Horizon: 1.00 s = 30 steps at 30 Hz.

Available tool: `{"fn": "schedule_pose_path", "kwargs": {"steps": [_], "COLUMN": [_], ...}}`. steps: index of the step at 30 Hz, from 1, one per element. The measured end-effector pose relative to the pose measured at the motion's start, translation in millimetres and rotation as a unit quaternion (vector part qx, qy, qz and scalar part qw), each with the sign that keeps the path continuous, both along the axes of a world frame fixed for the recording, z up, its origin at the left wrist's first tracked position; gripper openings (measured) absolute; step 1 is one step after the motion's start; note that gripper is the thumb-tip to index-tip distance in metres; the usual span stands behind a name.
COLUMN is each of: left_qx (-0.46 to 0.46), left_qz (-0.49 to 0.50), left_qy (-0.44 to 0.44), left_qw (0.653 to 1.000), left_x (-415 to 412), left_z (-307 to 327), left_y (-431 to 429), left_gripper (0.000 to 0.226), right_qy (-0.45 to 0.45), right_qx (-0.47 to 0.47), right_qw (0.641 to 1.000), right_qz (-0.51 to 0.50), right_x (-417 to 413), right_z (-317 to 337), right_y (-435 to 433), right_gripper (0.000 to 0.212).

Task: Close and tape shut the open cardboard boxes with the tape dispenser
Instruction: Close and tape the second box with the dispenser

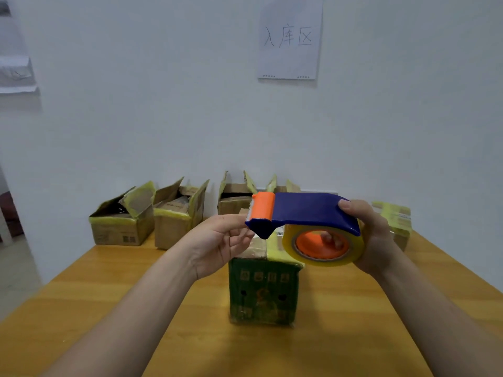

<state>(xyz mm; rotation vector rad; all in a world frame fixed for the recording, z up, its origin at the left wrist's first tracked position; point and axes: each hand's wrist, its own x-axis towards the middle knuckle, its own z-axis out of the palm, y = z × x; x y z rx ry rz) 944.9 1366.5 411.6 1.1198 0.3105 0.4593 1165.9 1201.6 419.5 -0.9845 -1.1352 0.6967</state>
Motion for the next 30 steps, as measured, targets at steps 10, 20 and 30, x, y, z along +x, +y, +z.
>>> {"fn": "schedule_pose_path", "kwargs": {"steps": [10, 20, 30], "left_qx": [0.153, 0.241, 0.335], "left_qz": [0.101, 0.173, 0.156], "left_qy": [0.117, 0.167, 0.217], "left_qw": [0.976, 0.94, 0.903], "left_x": [-7, -26, -24], "left_z": [-5, -10, -23], "left_y": [12, 25, 20], "left_gripper": [0.009, 0.01, 0.007], "right_qy": [-0.075, -0.09, -0.174], "right_qx": [-0.051, -0.061, -0.104], "right_qw": [0.996, 0.994, 0.978], "right_qz": [0.026, -0.008, -0.053], "right_x": [-5, 26, 35], "right_z": [8, 7, 6], "right_y": [-4, -23, -21], "right_gripper": [0.027, 0.03, 0.052]}}
